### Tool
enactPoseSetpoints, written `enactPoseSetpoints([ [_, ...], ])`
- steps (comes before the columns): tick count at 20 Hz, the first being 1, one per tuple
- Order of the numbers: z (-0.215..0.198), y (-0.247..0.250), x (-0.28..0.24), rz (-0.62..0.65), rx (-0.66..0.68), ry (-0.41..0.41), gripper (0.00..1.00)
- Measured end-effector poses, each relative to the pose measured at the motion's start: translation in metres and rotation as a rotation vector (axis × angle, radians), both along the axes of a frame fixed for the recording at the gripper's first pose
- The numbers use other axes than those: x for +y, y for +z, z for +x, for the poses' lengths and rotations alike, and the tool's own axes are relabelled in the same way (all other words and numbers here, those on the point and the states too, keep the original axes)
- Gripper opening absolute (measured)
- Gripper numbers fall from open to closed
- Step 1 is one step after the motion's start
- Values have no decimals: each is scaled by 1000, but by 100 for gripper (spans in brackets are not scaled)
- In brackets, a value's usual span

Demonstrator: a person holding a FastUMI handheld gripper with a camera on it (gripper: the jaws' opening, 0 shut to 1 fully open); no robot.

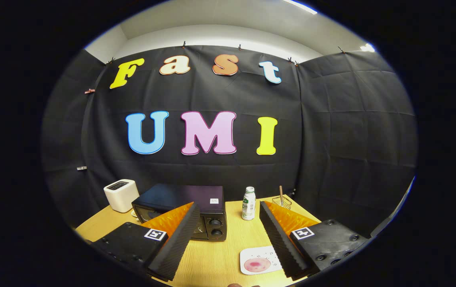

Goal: Open the toaster oven, put the food inside, and close the toaster oven door.

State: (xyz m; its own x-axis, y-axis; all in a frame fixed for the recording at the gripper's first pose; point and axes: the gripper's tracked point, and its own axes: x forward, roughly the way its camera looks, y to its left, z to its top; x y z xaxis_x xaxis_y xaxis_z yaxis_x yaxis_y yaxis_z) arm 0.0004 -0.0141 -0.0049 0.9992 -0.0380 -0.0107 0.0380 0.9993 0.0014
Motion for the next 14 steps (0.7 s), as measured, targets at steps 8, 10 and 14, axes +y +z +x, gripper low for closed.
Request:
enactPoseSetpoints([
  [8, 12, -9, 23, -6, 19, 38, 98],
  [10, 18, -12, 35, 8, 33, 54, 98],
  [14, 25, -17, 59, -2, 47, 84, 98],
])
